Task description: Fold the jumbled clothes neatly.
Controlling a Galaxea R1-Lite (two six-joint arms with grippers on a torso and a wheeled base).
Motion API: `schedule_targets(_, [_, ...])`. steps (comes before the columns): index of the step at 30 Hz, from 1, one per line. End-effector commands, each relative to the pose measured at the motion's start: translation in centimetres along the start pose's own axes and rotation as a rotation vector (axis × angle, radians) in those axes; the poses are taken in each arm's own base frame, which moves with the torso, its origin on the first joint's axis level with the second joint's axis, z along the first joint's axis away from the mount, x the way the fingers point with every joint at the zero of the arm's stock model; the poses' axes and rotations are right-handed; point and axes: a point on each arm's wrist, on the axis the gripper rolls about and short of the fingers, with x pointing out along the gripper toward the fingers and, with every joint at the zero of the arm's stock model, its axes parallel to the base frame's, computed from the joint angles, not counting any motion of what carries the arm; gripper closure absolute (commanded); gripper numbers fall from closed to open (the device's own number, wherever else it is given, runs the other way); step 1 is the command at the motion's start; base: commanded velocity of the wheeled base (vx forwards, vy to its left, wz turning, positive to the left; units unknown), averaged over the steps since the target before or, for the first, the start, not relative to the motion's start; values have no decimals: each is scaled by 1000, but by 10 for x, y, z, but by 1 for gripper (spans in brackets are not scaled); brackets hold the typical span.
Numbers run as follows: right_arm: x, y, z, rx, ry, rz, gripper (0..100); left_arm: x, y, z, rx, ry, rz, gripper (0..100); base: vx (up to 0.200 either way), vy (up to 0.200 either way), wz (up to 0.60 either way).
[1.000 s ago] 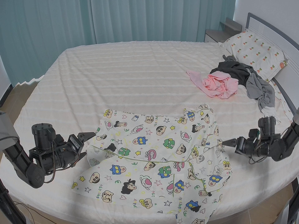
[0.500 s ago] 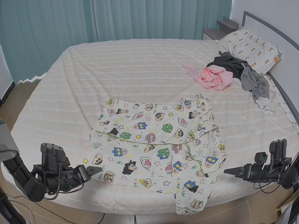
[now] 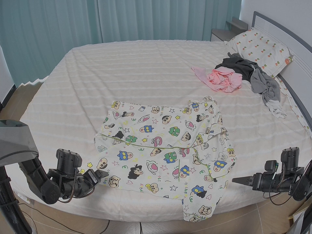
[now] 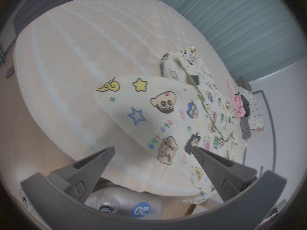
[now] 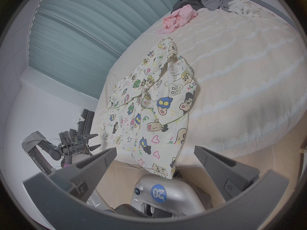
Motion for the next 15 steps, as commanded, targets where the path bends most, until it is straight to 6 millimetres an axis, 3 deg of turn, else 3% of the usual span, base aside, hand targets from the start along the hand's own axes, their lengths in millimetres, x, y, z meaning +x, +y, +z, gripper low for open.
schedule_targets(1, [5,-6,-7,14,27,-11,0,26,10,-4,-4,0,91,0,0,0,0])
schedule_targets(15, [9,-4,-17,-17,26,15,0,37,2,20,-111,-114,79,0,0,0,0])
